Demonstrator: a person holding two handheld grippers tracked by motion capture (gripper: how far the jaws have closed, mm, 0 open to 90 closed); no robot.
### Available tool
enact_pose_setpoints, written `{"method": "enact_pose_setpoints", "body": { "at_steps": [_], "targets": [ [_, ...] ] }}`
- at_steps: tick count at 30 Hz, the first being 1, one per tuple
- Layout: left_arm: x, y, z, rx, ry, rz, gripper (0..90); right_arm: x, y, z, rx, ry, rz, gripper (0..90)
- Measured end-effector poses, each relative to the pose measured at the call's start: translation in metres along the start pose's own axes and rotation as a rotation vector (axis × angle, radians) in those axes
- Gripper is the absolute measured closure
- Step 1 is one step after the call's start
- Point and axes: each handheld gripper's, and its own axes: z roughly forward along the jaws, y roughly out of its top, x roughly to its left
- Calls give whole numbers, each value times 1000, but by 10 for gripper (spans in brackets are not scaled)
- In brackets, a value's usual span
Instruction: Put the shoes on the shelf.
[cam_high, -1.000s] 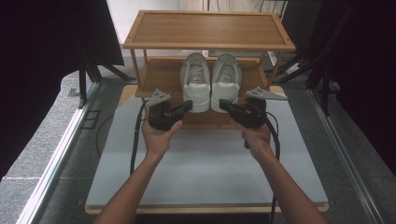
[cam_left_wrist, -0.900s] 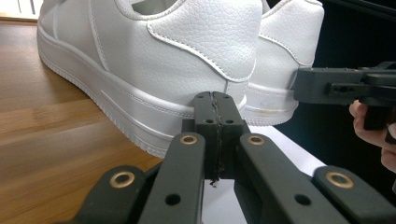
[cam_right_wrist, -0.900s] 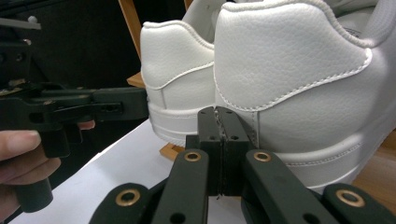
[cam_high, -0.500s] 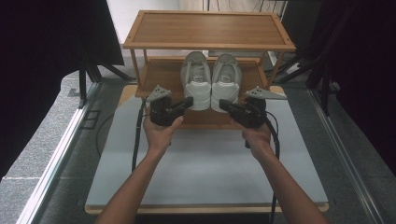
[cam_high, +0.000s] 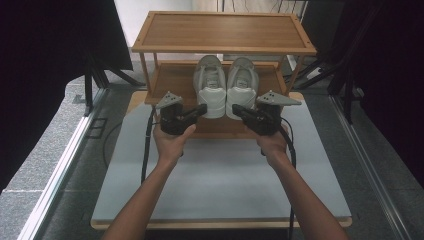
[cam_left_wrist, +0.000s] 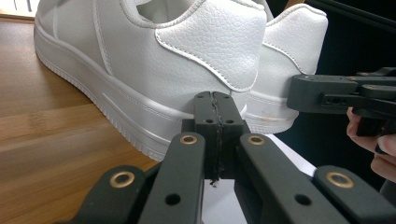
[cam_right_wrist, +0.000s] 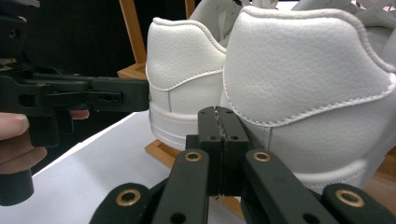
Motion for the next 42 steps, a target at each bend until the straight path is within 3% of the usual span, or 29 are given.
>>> {"method": "enact_pose_setpoints", "body": {
  "at_steps": [7,12,14,18,21,27,31,38,42],
  "targets": [
    [2,-1,0,-4,-18,-18,898,0,-1,1,-8,8,-2,892],
    [-5,-2,-5,-37,-37,0,758,3,-5,-7,-55,42,8,836],
    [-9,-2,-11,-60,-45,2,695,9,-8,-14,-87,62,-16,812],
    [-15,-5,-22,-84,-57,13,669,16,-12,-24,-109,64,-55,761],
    [-17,-10,-31,-89,-70,-1,644,17,-17,-30,-121,74,-50,723],
    [-20,-29,-45,-87,-106,-37,577,15,-32,-43,-163,70,-33,675],
    [-22,-45,-54,-79,-111,-39,539,14,-49,-51,-182,65,-11,631],
    [-21,-72,-75,-81,-86,-35,510,12,-84,-68,-170,19,-17,590],
    [-17,-89,-90,-67,-54,-13,499,10,-100,-79,-158,-8,-33,584]
  ]
}}
